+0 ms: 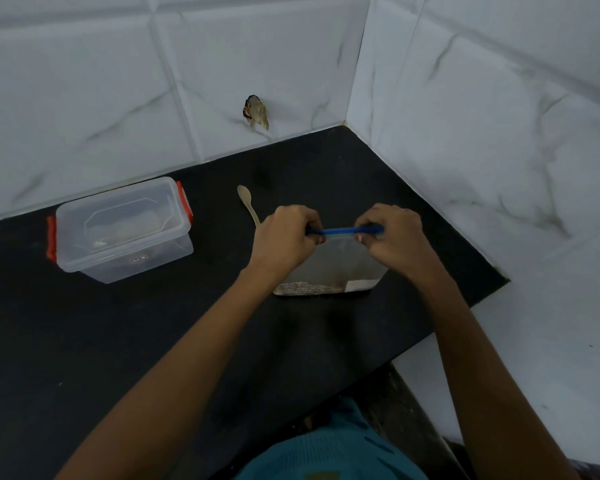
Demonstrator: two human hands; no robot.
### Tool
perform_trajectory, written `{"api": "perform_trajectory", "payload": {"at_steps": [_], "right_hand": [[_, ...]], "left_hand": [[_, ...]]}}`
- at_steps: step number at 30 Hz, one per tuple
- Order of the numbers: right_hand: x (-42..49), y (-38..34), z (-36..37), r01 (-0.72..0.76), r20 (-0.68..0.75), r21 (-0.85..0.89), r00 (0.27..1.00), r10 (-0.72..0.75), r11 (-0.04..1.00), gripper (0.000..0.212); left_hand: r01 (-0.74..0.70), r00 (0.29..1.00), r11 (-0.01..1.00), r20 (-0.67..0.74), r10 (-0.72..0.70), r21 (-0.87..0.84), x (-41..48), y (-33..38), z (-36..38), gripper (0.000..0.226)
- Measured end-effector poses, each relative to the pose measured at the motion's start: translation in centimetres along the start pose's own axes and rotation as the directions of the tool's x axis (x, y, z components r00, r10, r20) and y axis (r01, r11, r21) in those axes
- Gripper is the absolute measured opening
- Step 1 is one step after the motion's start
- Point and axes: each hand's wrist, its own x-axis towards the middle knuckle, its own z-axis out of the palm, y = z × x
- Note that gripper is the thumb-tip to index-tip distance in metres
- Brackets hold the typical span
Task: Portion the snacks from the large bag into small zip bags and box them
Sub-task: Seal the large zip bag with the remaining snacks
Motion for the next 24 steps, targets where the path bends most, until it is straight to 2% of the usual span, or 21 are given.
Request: {"api": "perform_trajectory", "payload": {"at_steps": [3,5,10,15,18,21,24], "right_hand": [[0.1,-0.5,-0.2,-0.004,0.015,0.048,1.0,0.003,0.999,0.034],[0.1,-1.1,0.1,0.053,0.021,0.04,0.998,-0.054,0.998,0.039],[0.4,-2.3,1.0,0.077,-0.002,-0.023,0.997,-0.077,0.997,0.021],[0.7,-2.6,0.8,0.075,-0.002,-0.051,0.997,-0.075,0.996,0.021],[0.7,-2.4,0.5,0.04,0.06,-0.043,0.997,-0.038,0.998,0.022],[0.4,-2.6,0.5,0.029,0.061,0.04,0.998,-0.031,0.999,0.02],[0.2,-2.8,0.4,0.045,0.068,0.006,0.997,-0.045,0.999,0.029]], "left_hand": [[0.016,1.0,0.999,-0.017,-0.016,-0.028,0.1,0.0,0.1,0.009],[0.002,1.0,0.999,-0.014,-0.002,-0.036,0.2,0.1,0.1,0.011],[-0.024,1.0,1.0,0.006,0.024,-0.007,-0.2,0.0,-0.1,0.019],[-0.052,0.998,0.993,0.046,0.047,0.108,-0.9,-0.8,-0.7,0.043],[0.002,1.0,0.995,0.017,-0.004,0.095,-1.2,-1.9,-1.2,0.031],[0.033,0.999,0.998,-0.015,-0.032,0.048,-1.5,-2.3,-1.2,0.02],[0.062,0.997,0.998,-0.047,-0.063,-0.007,-1.4,-2.4,-1.1,0.015]]}}
